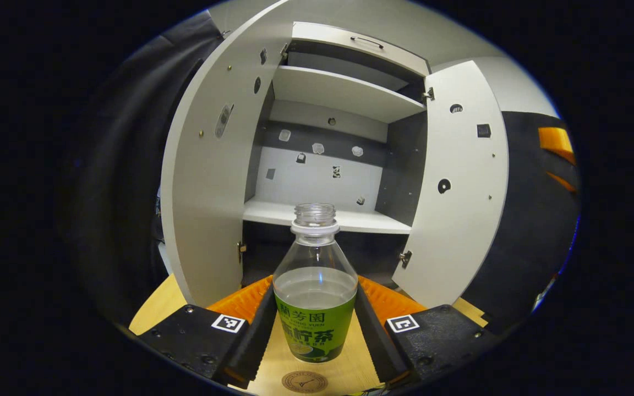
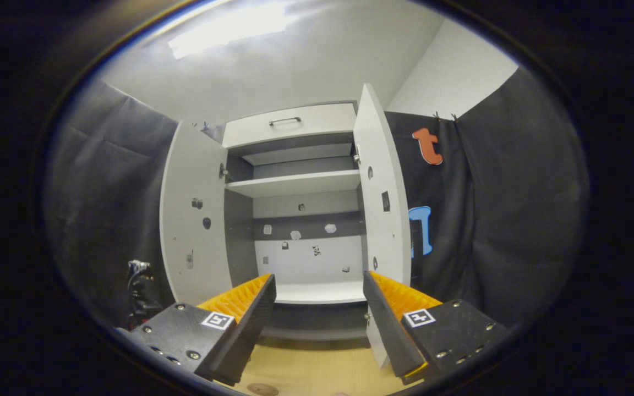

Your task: Grasp the bottle in the cabinet with the left hand and place it on the coaster, then close the right door with the right hand and the left door with the left hand.

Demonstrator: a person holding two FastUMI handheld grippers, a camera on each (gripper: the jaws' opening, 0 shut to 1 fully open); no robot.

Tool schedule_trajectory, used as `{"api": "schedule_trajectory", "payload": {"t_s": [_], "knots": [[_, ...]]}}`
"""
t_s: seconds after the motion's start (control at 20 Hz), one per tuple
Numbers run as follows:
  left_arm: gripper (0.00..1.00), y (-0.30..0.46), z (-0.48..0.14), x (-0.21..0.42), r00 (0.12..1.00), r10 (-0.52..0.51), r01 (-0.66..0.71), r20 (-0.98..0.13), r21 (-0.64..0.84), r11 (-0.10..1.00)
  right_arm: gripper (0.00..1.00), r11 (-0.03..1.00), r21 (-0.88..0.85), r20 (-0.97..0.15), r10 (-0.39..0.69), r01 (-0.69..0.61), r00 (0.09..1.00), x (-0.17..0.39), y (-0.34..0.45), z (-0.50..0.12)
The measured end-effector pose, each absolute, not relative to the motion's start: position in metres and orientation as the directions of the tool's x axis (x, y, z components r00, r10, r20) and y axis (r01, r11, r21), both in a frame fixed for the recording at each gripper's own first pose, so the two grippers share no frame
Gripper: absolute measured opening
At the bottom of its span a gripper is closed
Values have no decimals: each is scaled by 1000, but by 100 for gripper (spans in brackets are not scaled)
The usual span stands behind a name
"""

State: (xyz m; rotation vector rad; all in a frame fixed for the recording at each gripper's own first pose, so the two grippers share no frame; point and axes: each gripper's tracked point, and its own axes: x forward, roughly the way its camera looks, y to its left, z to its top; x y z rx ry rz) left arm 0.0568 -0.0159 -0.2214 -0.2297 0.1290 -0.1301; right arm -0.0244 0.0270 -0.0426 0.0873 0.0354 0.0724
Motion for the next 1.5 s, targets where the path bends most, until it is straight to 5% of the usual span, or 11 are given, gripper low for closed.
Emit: {"api": "schedule_trajectory", "payload": {"t_s": [0.7, 1.5], "knots": [[80, -61, -390, 35, 923, -292, 284, -250, -70, 956, 94, 997, 69, -87, -20, 26, 996, -9, -9, -72], [86, -61, -385, 16, 869, -381, 378, -316, -73, 923, 96, 996, 78, -125, -42, 52, 991, -15, -13, -94]]}}
